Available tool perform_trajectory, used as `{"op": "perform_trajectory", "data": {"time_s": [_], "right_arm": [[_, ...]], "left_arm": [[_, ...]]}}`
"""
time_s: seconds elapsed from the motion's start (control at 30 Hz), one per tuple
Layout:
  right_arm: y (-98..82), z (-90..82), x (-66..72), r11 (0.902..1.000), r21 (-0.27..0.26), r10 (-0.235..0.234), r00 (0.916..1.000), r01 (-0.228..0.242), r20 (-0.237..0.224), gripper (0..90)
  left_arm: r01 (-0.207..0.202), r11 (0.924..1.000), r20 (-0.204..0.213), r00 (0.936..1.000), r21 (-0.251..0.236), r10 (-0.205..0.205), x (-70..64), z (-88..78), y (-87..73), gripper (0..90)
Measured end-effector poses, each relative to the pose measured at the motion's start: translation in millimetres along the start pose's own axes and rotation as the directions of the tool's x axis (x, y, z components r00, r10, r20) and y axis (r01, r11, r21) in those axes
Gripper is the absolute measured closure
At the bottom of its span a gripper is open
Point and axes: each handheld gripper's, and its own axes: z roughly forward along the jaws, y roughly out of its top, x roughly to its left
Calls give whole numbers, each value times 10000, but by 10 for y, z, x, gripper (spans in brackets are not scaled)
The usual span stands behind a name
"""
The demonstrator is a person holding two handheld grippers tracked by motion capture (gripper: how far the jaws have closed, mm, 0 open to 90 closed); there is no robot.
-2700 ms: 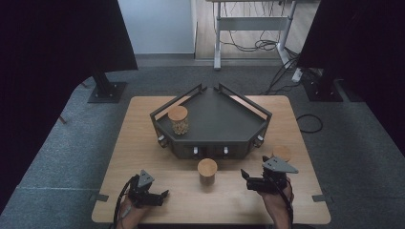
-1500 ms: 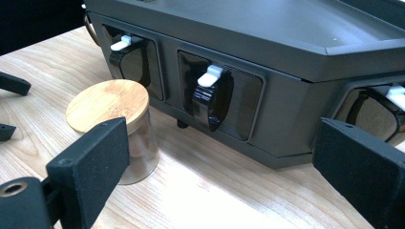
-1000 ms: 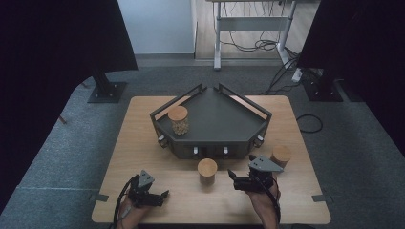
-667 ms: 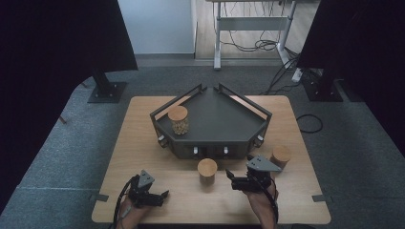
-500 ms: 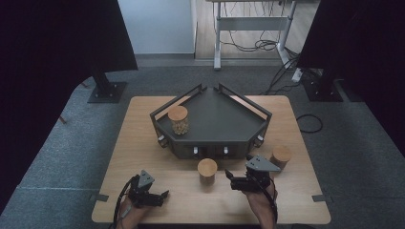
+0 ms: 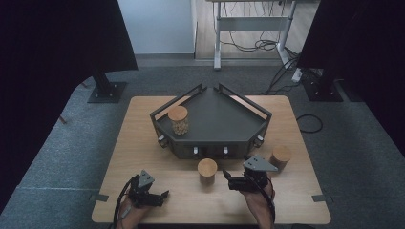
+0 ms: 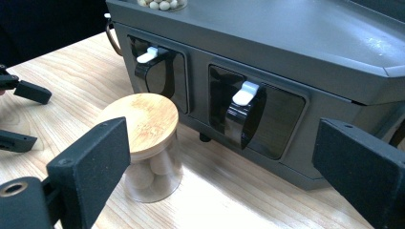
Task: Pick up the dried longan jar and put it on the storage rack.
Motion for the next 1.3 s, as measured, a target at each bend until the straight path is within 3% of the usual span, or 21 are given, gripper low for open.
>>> {"op": "perform_trajectory", "data": {"time_s": [1.3], "right_arm": [[20, 98, 108, 9997, -212, -81, 9995, 74, -298, 54]], "left_arm": [[-26, 10000, 17, 10000, 7, 26, 2, 0, 1, 22]]}}
